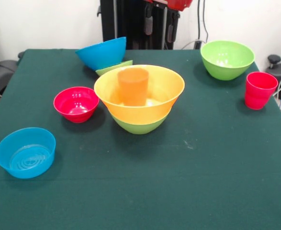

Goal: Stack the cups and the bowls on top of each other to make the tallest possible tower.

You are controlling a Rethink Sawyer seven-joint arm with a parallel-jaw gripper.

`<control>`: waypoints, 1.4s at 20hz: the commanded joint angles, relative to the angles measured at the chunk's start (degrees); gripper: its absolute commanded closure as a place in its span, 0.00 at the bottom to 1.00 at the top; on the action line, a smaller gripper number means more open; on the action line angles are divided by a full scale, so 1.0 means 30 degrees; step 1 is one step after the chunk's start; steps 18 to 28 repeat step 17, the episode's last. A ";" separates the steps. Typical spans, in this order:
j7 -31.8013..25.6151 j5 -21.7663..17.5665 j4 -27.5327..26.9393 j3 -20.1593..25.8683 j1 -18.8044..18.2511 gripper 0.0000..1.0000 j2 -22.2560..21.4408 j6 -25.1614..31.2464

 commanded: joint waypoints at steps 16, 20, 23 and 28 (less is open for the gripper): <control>0.0170 -0.4438 0.3236 -0.1002 -0.0298 0.00 0.1277 -0.5493; -0.0073 -0.4682 0.3350 -0.0907 -0.0489 0.00 0.1307 -0.5718; -0.0073 -0.4682 0.3350 -0.0907 -0.0489 0.00 0.1307 -0.5718; -0.0073 -0.4682 0.3350 -0.0907 -0.0489 0.00 0.1307 -0.5718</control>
